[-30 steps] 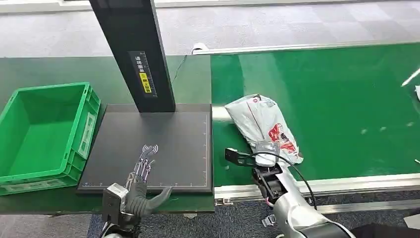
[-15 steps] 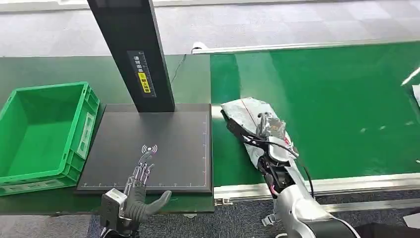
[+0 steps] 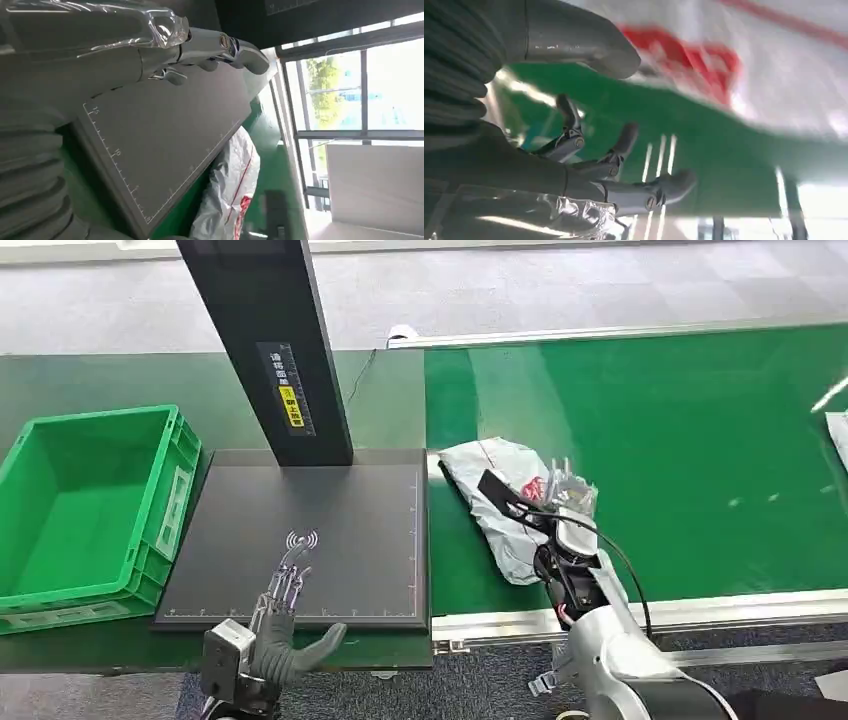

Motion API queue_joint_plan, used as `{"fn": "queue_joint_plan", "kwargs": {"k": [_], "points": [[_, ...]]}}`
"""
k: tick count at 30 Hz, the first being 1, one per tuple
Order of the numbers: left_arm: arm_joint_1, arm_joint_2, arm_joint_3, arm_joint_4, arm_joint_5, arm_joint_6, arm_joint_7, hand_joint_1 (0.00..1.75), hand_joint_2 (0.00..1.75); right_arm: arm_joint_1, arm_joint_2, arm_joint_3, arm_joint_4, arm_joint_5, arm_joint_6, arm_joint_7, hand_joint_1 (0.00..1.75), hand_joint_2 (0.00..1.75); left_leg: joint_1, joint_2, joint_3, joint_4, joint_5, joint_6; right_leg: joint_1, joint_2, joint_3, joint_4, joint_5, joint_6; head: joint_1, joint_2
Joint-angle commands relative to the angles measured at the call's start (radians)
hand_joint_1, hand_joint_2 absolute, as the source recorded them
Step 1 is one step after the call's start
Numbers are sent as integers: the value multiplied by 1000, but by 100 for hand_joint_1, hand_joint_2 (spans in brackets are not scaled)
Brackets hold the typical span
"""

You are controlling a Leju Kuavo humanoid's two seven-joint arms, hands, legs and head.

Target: Moved the parcel from conveyor to table for the left to box.

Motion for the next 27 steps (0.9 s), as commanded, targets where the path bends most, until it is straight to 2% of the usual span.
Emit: {"fn": "queue_joint_plan", "kwargs": {"k": [1, 2, 6, 16, 17, 18, 19, 27], "points": [[-50, 3, -7, 72, 1, -7, 14, 0, 175, 127, -17, 62, 90, 39, 224, 11, 0, 175, 1, -4, 2, -2, 1, -1, 1, -4, 4, -3, -1, -1, 0, 0], [-55, 2, -6, 75, 1, -8, 16, 0, 175, 151, -11, 80, 90, 57, 255, 8, 0, 175, 1, -4, 2, -3, 1, -1, 1, -3, 4, -4, 0, -1, 0, 0], [-68, 2, -5, 84, 2, -9, 18, 0, 175, 183, 11, 89, 91, 64, 266, 5, 0, 175, 2, -4, 4, -2, 0, -1, 1, -4, 5, -3, -1, -1, 0, 0], [-57, 10, -5, 95, 12, 3, 14, 0, 175, 180, 36, 103, 99, 70, 321, -15, 0, 175, 2, -1, 13, -2, -3, -2, 3, -1, 13, -3, -3, -1, 0, 0], [-58, 10, -5, 97, 13, 4, 14, 0, 175, 182, 39, 102, 99, 67, 318, -28, 79, 175, 2, -3, 12, -4, -2, -2, 3, -3, 13, -5, -2, -1, 0, 0], [-59, 11, -5, 98, 13, 5, 14, 0, 175, 183, 40, 104, 100, 69, 318, -32, 150, 175, 2, -2, 14, -3, -2, -2, 3, -2, 14, -4, -3, -1, 0, 0], [-61, 11, -5, 100, 14, 6, 14, 0, 175, 184, 44, 105, 101, 69, 320, -35, 175, 175, 2, -2, 14, -3, -3, -2, 3, -1, 15, -4, -3, -1, 0, 0], [-48, 13, -6, 93, 15, 7, 14, 0, 175, 191, 46, 114, 95, 75, 293, -49, 175, 175, 3, 1, 18, -3, -5, -3, 4, 2, 18, -4, -4, -2, 0, 0]]}}
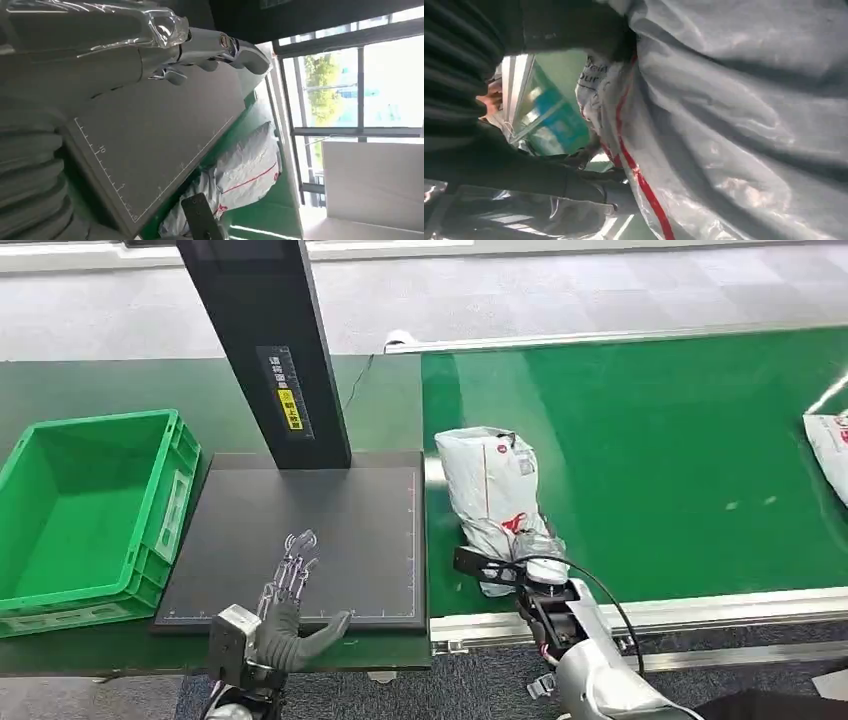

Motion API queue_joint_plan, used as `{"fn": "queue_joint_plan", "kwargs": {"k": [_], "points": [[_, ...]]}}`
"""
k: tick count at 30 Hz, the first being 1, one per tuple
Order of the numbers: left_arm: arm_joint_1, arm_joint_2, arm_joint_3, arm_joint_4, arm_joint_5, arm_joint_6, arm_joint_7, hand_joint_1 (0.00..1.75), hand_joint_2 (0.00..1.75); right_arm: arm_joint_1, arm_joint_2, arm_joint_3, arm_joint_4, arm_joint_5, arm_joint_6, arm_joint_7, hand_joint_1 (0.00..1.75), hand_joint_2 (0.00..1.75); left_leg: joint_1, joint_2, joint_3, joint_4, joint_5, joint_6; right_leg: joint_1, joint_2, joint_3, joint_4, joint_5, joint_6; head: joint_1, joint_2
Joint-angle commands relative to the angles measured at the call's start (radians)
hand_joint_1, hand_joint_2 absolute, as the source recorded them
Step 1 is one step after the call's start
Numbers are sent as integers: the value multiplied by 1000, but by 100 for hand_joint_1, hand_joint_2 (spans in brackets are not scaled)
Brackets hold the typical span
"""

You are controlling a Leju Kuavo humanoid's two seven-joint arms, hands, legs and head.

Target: Moved the parcel from conveyor to table for the left to box.

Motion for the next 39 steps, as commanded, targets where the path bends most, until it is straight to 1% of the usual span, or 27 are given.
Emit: {"fn": "queue_joint_plan", "kwargs": {"k": [1, 3, 4, 7, 9, 13, 15, 16, 17, 18, 19, 20, 21, 22, 24, 25, 26, 28, 29, 31, 34, 38, 39], "points": [[-6, 21, -5, 49, -1, -1, 2, 0, 175, 85, 14, 15, 67, -2, -15, -21, 175, 175, 1, -2, 2, -1, 0, -1, 1, -2, 3, -2, 0, -1, 0, 0], [-5, 21, -5, 46, -1, 0, 2, 0, 175, 86, 16, 14, 67, -6, -43, -36, 175, 175, 2, -5, 0, -5, 3, -2, 2, -5, 3, -6, 2, -1, 0, 0], [-6, 21, -5, 46, -1, 0, 2, 0, 175, 84, 17, 14, 66, -6, -44, -36, 175, 175, 2, -2, 3, -2, 0, -1, 2, -2, 5, -2, -1, -1, 0, 0], [-3, 23, -3, 46, -2, 0, 2, 0, 175, 85, 19, 10, 61, -10, -81, -47, 175, 175, 2, -3, 1, -3, 1, -2, 2, -3, 3, -4, 0, -1, 0, 0], [7, 24, 0, 39, 1, -2, -3, 0, 175, 79, 25, -6, 54, -29, -169, -84, 175, 175, 2, -2, 2, -2, 0, -2, 2, -2, 4, -2, -1, -1, 0, 0], [10, 24, 0, 40, 1, -2, -3, 0, 175, 70, 27, -5, 55, -28, -168, -81, 175, 175, 2, -1, -1, -2, 1, -2, 2, 0, 1, -2, 0, -1, 0, 0], [17, 24, 4, 30, 1, -1, -4, 0, 175, 61, 35, -40, 48, -70, -293, -158, 175, 175, 2, 0, 1, -1, -1, -2, 1, 0, 2, -1, -1, -1, 0, 0], [26, 24, 8, 21, -1, -2, -6, 0, 175, 48, 42, -67, 40, -106, -389, -215, 175, 175, 2, -2, -3, -4, 2, -3, 2, -2, -1, -4, 1, -2, 0, 0], [32, 24, 11, 15, -3, -3, -9, 0, 175, 34, 48, -90, 33, -136, -438, -255, 175, 175, 2, 1, 0, -1, -1, -2, 1, 0, 1, -1, -1, -1, 0, 0], [45, 22, 16, 3, -9, -6, -15, 0, 175, 12, 57, -145, 9, -215, -565, -355, 175, 175, 2, 1, -1, -1, 0, -2, 1, 1, -1, -1, 0, -1, 0, 0], [52, 21, 19, -3, -13, -8, -19, 0, 175, -5, 61, -183, -10, -276, -638, -425, 175, 175, 1, 3, -1, 0, -1, -2, 1, 3, -1, 0, 0, -1, 0, 0], [57, 22, 18, -4, -17, -10, -23, 0, 175, -17, 63, -221, -38, -338, -703, -503, 175, 175, 1, 6, -4, 0, 0, -2, 0, 6, -5, 1, 1, -1, 0, 0], [59, 20, 17, 0, -21, -12, -28, 0, 175, -33, 64, -258, -59, -421, -753, -592, 175, 175, 1, 6, -7, 0, -1, -2, 0, 5, -7, 2, 1, -2, 0, 0], [57, 19, 16, 5, -24, -12, -33, 0, 175, -51, 59, -274, -79, -475, -760, -643, 175, 175, 0, 4, -9, 1, 0, -1, 0, 4, -9, 2, 1, -2, 0, 0], [55, 19, 15, 9, -25, -11, -34, 0, 175, -55, 55, -274, -85, -480, -746, -639, 175, 175, 1, 1, -13, 0, 2, -1, 0, 1, -12, 1, 1, -2, 0, 0], [50, 18, 15, 16, -26, -10, -36, 0, 175, -46, 55, -267, -94, -484, -746, -637, 175, 175, 1, -1, -12, 0, 3, -1, 0, -1, -11, 1, 1, -1, 0, 0], [48, 18, 14, 19, -26, -10, -38, 0, 175, -40, 66, -299, -121, -559, -790, -725, 175, 175, 1, -2, -12, -1, 3, -1, 0, -2, -11, 0, 1, -1, 0, 0], [41, 16, 10, 32, -28, -4, -47, 0, 175, -57, 72, -331, -167, -737, -808, -892, 175, 175, 1, -1, -11, 0, 3, -1, 0, -1, -11, 1, 1, -1, 0, 0], [38, 15, 8, 39, -29, 0, -51, 0, 175, -59, 72, -326, -200, -779, -801, -919, 175, 175, 1, 0, -12, 0, 3, -1, 0, 0, -12, 1, 1, -1, 0, 0], [35, 14, 3, 48, -30, 15, -59, 0, 175, -40, 81, -291, -324, -907, -785, -971, 175, 175, 1, 1, -13, -1, 3, -2, 0, 1, -13, 0, 2, -2, 0, 0], [40, 13, 0, 47, -30, 26, -62, 0, 175, -20, 88, -220, -451, -998, -778, -965, 175, 175, 1, -3, -16, 0, 3, -1, -1, -3, -15, 1, 1, -1, 0, 0], [41, 13, -1, 46, -30, 26, -62, 0, 175, -18, 89, -207, -456, -1003, -784, -956, 175, 175, 1, -1, -15, 0, 3, -2, 0, -1, -14, 0, 1, -1, 0, 0], [41, 13, -2, 45, -30, 26, -62, 0, 175, -17, 87, -203, -452, -1008, -788, -957, 175, 175, 1, -3, -15, 0, 3, -1, 0, -2, -14, 1, 1, -1, 0, 0]]}}
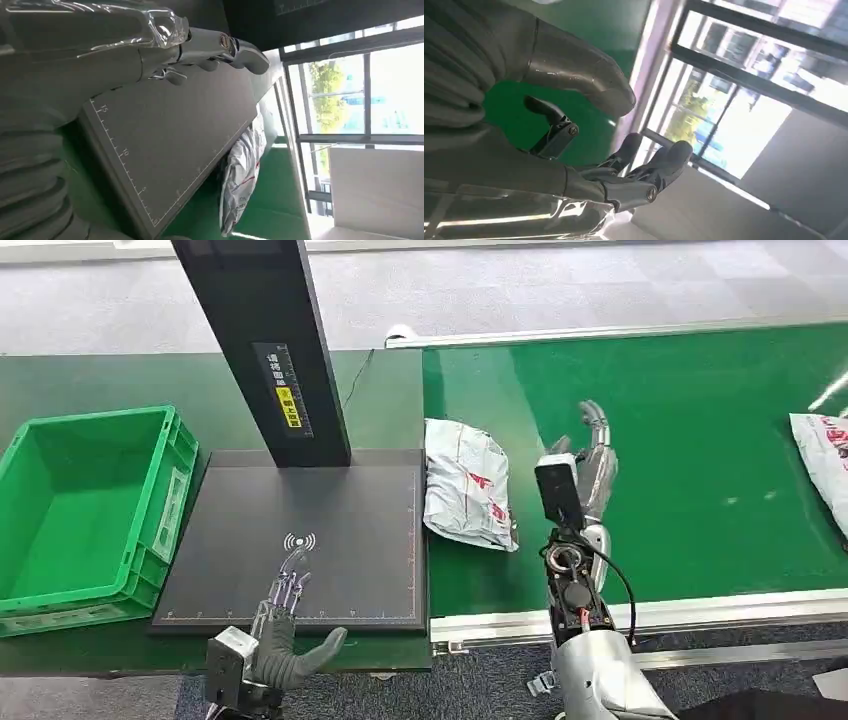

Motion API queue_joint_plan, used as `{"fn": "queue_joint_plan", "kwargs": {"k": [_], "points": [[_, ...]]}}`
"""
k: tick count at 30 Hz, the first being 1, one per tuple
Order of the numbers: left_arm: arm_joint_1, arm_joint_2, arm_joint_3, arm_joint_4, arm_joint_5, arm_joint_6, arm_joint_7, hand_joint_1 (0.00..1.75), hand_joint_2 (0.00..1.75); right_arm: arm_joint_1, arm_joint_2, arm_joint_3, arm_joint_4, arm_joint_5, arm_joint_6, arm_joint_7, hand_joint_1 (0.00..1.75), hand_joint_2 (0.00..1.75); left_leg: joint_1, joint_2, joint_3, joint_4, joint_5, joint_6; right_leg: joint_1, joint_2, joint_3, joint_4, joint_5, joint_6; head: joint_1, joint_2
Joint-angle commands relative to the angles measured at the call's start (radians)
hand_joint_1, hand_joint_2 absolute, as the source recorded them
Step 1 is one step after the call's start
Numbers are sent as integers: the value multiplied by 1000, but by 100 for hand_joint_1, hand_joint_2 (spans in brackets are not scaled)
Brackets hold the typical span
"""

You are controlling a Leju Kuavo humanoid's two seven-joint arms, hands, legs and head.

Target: Moved the parcel from conveyor to table for the left to box.

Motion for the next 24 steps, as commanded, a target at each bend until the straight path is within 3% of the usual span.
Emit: {"fn": "queue_joint_plan", "kwargs": {"k": [1, 9, 10, 11, 12, 13, 15, 18, 24], "points": [[-13, 13, -15, 46, 0, 3, 0, 0, 175, -3, 13, 47, -140, -36, -2, 7, 175, 175, 0, -1, 0, 0, 1, -1, 0, -1, 0, 0, 0, 0, 0, 0], [-13, 13, -14, 46, 1, 4, 0, 0, 175, -5, 6, 73, -138, -66, -9, -14, 175, 175, 0, -1, 1, -2, 1, -1, 0, 0, 1, -2, 1, 0, 0, 0], [-13, 13, -14, 48, 1, 4, 0, 0, 175, -10, 3, 97, -125, -53, -8, 3, 175, 175, 0, -1, 1, -2, 1, -1, 0, 0, 1, -2, 1, 0, 0, 0], [-14, 14, -13, 51, 1, 3, 0, 0, 175, -26, -12, 139, -79, -2, 7, 93, 175, 175, 0, -1, 0, -1, 0, -1, 0, 0, 0, 0, 0, 0, 0, 0], [-17, 16, -12, 55, 1, 2, 0, 0, 175, -49, -31, 194, -5, 74, 53, 203, 12, 175, 0, 0, 0, -1, 1, -1, 0, 1, 0, -1, 1, 0, 0, 0], [-22, 18, -11, 61, 0, 1, 1, 0, 175, -68, -41, 222, 67, 131, 71, 283, 0, 175, 0, 1, 1, -2, 1, -1, 0, 2, 1, -2, 1, -1, 0, 0], [-39, 19, -8, 77, 4, -9, 0, 0, 175, -95, -52, 276, 217, 235, 148, 432, 0, 175, 0, 2, 1, -2, 1, -1, 0, 2, 1, -2, 2, -1, 0, 0], [-61, 18, -8, 99, 6, -25, 7, 0, 175, -81, -56, 330, 317, 324, 283, 572, 0, 175, 1, 1, 2, -2, 1, -1, 1, 1, 2, -2, 1, -1, 0, 0], [-68, 16, -20, 104, 4, -34, 18, 0, 175, -39, -47, 351, 354, 379, 407, 677, 0, 175, 0, -4, 2, -4, 2, -1, 1, -3, 3, -4, 0, 0, 0, 0]]}}
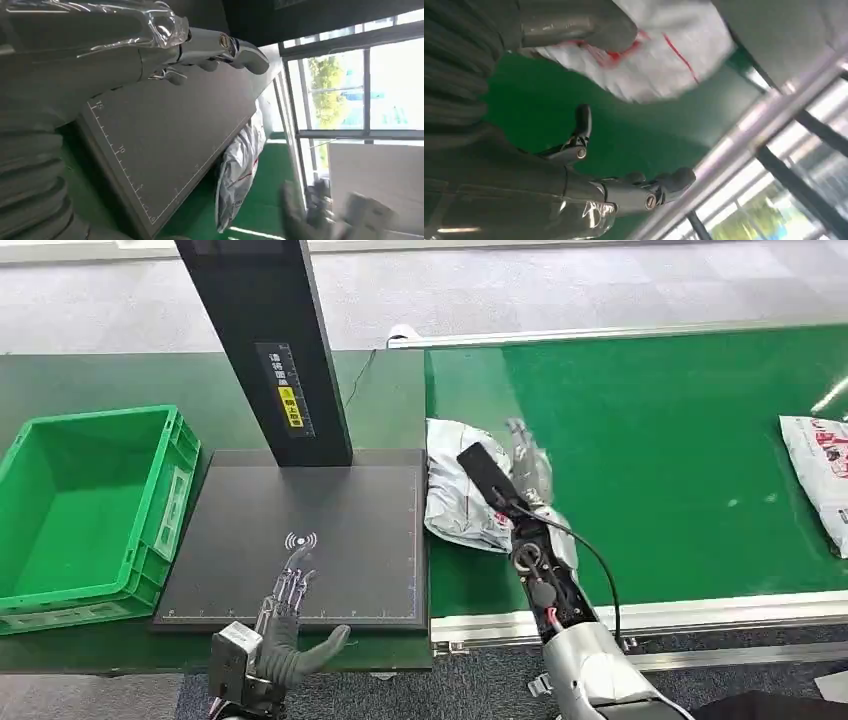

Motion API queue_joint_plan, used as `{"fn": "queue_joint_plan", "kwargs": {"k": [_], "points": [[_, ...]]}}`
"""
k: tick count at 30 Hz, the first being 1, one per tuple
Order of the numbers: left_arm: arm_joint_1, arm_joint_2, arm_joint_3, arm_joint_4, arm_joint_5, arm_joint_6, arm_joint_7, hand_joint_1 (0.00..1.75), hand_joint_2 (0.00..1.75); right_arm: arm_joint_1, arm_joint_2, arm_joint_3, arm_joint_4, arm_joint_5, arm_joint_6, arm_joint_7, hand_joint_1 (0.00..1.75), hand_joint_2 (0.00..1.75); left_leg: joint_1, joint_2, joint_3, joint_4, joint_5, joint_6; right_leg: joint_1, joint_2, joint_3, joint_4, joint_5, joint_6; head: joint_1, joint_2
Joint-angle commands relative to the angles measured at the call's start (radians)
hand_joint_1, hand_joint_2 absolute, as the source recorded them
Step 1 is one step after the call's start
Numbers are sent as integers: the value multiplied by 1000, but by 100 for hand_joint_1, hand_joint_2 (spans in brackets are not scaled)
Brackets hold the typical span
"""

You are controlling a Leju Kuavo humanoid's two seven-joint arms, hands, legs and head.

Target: Moved the parcel from conveyor to table for the left to box.

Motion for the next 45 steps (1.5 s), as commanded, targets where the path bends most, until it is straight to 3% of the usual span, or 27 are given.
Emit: {"fn": "queue_joint_plan", "kwargs": {"k": [1, 29, 43, 44, 45], "points": [[-44, 16, -19, 78, -1, -12, 18, 0, 175, -8, -27, 104, 233, 41, 105, 98, 0, 175, 0, -1, 2, -2, 0, -1, 0, -1, 3, -2, 0, 0, 0, 0], [-42, 15, -25, 75, -3, -9, 47, 0, 175, 46, -30, 46, 263, 91, 187, 237, 0, 175, 0, -1, 0, -2, 0, -1, 0, -1, 1, -2, 0, 0, 0, 0], [-43, 14, -23, 77, -2, -9, 49, 0, 175, 53, -30, 42, 263, 98, 193, 245, 3, 175, 0, -1, -1, -1, 0, 0, 0, 0, 0, -1, 0, 0, 0, 0], [-42, 13, -23, 79, 0, -11, 52, 0, 175, 60, -30, 40, 263, 100, 197, 250, 152, 175, 0, -1, 0, -1, 0, 0, 0, -1, 1, -2, 0, 0, 0, 0], [-42, 13, -23, 79, 0, -11, 52, 0, 175, 65, -30, 40, 266, 100, 198, 250, 175, 175, 0, -1, 0, -3, 1, -1, 0, -1, 1, -3, 0, 0, 0, 0]]}}
